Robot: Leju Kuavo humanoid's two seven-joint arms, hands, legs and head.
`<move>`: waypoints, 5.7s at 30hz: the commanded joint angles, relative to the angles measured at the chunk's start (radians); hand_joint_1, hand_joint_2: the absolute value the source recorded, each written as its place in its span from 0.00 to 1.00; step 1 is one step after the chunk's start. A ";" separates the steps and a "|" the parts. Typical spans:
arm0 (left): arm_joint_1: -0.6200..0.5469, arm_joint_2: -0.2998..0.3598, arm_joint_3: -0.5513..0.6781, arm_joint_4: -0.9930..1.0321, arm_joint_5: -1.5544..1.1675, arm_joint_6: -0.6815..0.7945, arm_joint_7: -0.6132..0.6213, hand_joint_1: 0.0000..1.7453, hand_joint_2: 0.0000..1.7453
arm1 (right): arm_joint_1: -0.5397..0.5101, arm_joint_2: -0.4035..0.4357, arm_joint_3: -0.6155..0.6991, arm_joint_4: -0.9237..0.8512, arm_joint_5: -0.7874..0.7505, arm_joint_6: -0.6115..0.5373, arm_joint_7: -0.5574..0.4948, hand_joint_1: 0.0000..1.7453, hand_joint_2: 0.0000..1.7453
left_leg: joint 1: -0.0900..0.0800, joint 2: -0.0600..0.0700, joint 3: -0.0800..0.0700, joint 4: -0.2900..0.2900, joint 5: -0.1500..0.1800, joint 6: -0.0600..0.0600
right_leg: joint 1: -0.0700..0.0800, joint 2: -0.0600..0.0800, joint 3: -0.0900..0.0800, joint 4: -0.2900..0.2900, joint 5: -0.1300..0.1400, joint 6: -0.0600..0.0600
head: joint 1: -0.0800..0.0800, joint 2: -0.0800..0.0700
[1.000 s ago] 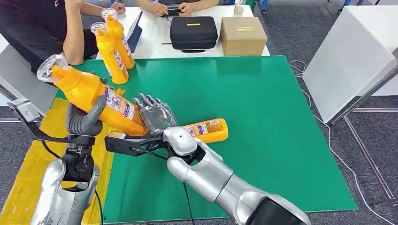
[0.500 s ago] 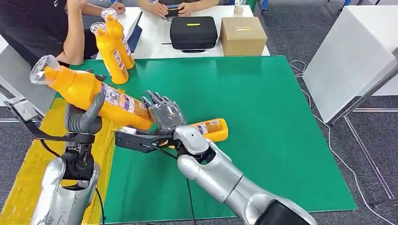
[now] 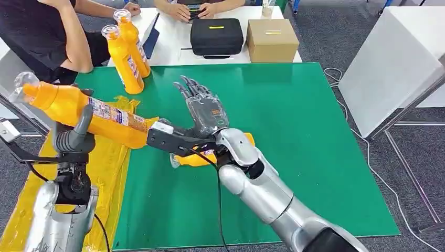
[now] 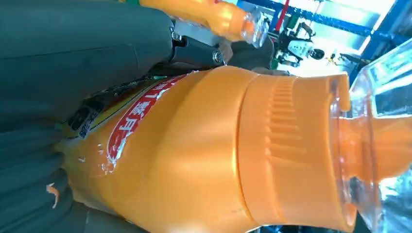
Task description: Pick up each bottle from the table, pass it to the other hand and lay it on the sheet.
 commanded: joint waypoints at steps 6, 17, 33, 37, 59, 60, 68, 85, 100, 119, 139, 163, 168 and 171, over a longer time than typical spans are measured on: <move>-0.253 0.036 0.002 0.270 -0.321 0.195 -0.078 1.00 1.00 | 0.080 -0.109 -0.139 -0.216 0.048 -0.016 0.040 0.00 0.00 | 0.002 -0.007 0.000 0.002 0.000 -0.002 | 0.002 -0.008 0.003 0.000 -0.002 -0.001 | 0.000 0.000; -0.262 0.077 -0.065 0.238 -1.270 0.586 -0.135 1.00 1.00 | 0.163 -0.103 -0.219 -0.276 0.083 0.009 0.019 0.00 0.00 | 0.001 -0.003 0.003 0.001 -0.002 -0.003 | 0.001 -0.003 0.004 0.000 -0.002 -0.001 | 0.000 0.000; -0.240 0.041 0.009 0.407 -1.629 0.586 -0.161 1.00 1.00 | 0.174 -0.095 -0.230 -0.297 0.087 0.030 0.010 0.00 0.00 | 0.001 -0.001 0.005 -0.001 -0.001 -0.002 | 0.000 -0.002 0.005 -0.001 -0.001 0.000 | 0.000 0.000; -0.221 0.034 0.003 0.525 -1.797 0.586 -0.165 1.00 1.00 | 0.177 -0.094 -0.243 -0.316 0.079 0.054 0.011 0.00 0.00 | 0.001 -0.001 0.005 -0.001 -0.002 -0.003 | 0.000 -0.002 0.006 -0.001 -0.002 -0.001 | 0.000 0.000; -0.079 0.136 0.023 0.638 -2.101 0.586 0.023 1.00 1.00 | 0.092 -0.070 -0.187 -0.258 0.061 0.139 -0.056 0.00 0.00 | 0.002 0.005 0.005 0.000 -0.003 -0.004 | 0.001 0.005 0.004 0.000 -0.001 -0.001 | 0.000 0.000; -0.078 0.138 0.025 0.640 -2.100 0.586 0.023 1.00 1.00 | 0.089 -0.067 -0.185 -0.256 0.060 0.140 -0.056 0.00 0.00 | 0.002 0.003 0.004 0.000 -0.002 -0.003 | 0.001 0.003 0.004 0.000 -0.001 -0.001 | 0.000 0.000; -0.041 0.149 0.076 0.653 -2.100 0.586 0.041 1.00 1.00 | 0.043 -0.052 -0.147 -0.206 0.036 0.158 -0.090 0.00 0.00 | 0.001 0.004 0.002 -0.001 -0.002 -0.002 | 0.000 0.004 0.002 0.000 0.000 0.000 | 0.000 0.000; 0.025 0.136 0.112 0.591 -2.086 0.586 0.006 1.00 1.00 | 0.014 -0.010 -0.128 -0.165 0.021 0.179 -0.127 0.00 0.00 | 0.002 0.003 0.004 0.000 -0.003 -0.003 | 0.001 0.003 0.004 0.000 -0.002 -0.001 | 0.000 0.000; 0.026 0.044 0.096 0.584 -2.095 0.586 -0.024 1.00 1.00 | -0.009 0.005 -0.112 -0.134 0.023 0.187 -0.137 0.00 0.00 | 0.002 -0.001 0.003 0.001 -0.003 -0.004 | 0.001 -0.002 0.005 0.001 -0.003 -0.001 | 0.000 0.000; 0.007 0.004 0.063 0.621 -2.094 0.586 -0.029 0.01 1.00 | 0.025 -0.021 -0.113 -0.185 0.030 0.188 -0.123 0.00 0.00 | 0.002 -0.003 0.003 0.001 -0.003 -0.003 | 0.001 -0.003 0.005 0.000 -0.003 -0.001 | 0.000 0.000; -0.013 0.043 -0.039 0.746 -1.903 0.586 -0.115 0.00 0.00 | 0.055 -0.054 -0.103 -0.223 0.030 0.188 -0.101 0.00 0.00 | 0.002 -0.002 0.006 0.000 -0.003 -0.004 | 0.001 -0.003 0.007 0.000 -0.003 -0.001 | 0.000 0.000; 0.066 0.068 0.087 0.126 -0.602 0.146 -0.266 0.00 0.00 | 0.045 -0.206 -0.102 0.077 0.021 0.265 -0.092 0.00 1.00 | 0.002 0.000 0.002 0.001 -0.002 -0.003 | 0.002 0.000 0.004 -0.001 -0.001 -0.001 | 0.000 0.000; 0.028 0.092 0.098 0.186 -0.516 0.135 -0.232 0.00 0.00 | 0.062 -0.232 -0.099 0.119 0.031 0.255 -0.096 0.00 1.00 | 0.002 0.000 0.004 0.000 -0.002 -0.003 | 0.002 -0.001 0.006 -0.001 -0.001 -0.001 | 0.000 0.000; 0.013 0.110 0.089 0.235 -0.489 0.145 -0.246 0.00 0.00 | 0.071 -0.237 -0.090 0.100 0.035 0.278 -0.081 0.00 1.00 | 0.002 -0.002 0.003 0.000 -0.002 -0.003 | 0.001 -0.002 0.005 -0.001 -0.002 -0.001 | 0.000 0.000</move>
